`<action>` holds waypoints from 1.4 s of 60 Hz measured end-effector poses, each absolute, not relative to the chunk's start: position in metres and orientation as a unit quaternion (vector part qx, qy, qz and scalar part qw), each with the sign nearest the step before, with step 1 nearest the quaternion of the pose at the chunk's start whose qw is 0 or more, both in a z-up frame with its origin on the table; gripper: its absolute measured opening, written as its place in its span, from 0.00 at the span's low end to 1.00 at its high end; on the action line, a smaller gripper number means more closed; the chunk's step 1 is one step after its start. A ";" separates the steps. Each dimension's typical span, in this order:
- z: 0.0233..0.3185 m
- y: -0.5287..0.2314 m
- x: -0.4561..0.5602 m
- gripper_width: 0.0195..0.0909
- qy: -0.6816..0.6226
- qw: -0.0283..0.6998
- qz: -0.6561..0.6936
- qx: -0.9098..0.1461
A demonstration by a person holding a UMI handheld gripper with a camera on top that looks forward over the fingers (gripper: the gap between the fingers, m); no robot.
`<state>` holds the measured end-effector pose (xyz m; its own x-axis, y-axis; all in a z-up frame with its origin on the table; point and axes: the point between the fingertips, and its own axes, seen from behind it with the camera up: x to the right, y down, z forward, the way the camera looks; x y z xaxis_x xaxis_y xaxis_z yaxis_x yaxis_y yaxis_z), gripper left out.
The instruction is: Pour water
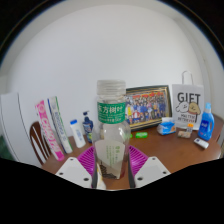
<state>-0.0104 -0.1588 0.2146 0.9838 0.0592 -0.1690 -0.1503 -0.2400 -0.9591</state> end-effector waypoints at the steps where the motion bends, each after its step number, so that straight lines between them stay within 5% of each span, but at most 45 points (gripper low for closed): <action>1: 0.211 -0.157 -0.005 0.32 0.023 0.611 0.067 -0.789; 18: 0.097 -0.166 0.057 0.33 -0.029 0.570 0.006 -0.821; 29: 0.054 -0.171 0.065 0.35 -0.036 0.553 0.006 -0.832; 35: 0.055 -0.170 0.067 0.36 -0.028 0.567 0.020 -0.823; 43: 0.055 -0.171 0.065 0.50 -0.024 0.562 0.022 -0.826; 46: 0.053 -0.174 0.066 0.65 -0.018 0.550 0.020 -0.835; 49: 0.052 -0.178 0.066 0.93 -0.013 0.538 0.023 -0.842; 50: 0.052 -0.180 0.066 0.95 -0.011 0.535 0.021 -0.845; 61: 0.069 -0.217 0.064 0.93 0.001 0.499 -0.010 -0.866; 84: 0.176 -0.353 -0.001 0.93 0.055 0.479 -0.024 -0.876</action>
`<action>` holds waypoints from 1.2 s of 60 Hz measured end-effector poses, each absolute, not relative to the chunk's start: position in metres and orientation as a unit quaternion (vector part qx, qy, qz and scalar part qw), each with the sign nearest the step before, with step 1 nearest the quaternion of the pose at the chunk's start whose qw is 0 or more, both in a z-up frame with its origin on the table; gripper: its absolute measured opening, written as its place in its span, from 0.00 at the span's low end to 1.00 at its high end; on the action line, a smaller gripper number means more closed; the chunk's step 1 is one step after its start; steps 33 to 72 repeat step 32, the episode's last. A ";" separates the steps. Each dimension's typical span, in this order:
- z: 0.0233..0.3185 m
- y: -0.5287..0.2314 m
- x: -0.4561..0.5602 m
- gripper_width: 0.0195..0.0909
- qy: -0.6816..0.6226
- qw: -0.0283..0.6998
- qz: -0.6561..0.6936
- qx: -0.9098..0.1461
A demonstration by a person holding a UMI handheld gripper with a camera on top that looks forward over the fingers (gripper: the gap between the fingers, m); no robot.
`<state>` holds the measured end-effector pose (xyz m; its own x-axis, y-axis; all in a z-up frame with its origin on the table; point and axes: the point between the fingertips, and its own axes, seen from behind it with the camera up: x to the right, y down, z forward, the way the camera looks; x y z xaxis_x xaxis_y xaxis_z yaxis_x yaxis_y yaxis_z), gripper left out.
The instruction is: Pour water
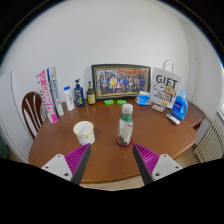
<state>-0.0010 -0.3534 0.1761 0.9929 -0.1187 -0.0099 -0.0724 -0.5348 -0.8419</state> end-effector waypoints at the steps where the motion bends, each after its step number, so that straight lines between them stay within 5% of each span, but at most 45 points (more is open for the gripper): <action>1: 0.179 -0.359 -0.004 0.92 0.056 0.479 -0.025 -0.876; 28: 0.200 -0.425 -0.032 0.93 0.042 0.472 -0.070 -0.878; 72: 0.202 -0.425 -0.039 0.92 0.042 0.476 -0.065 -0.876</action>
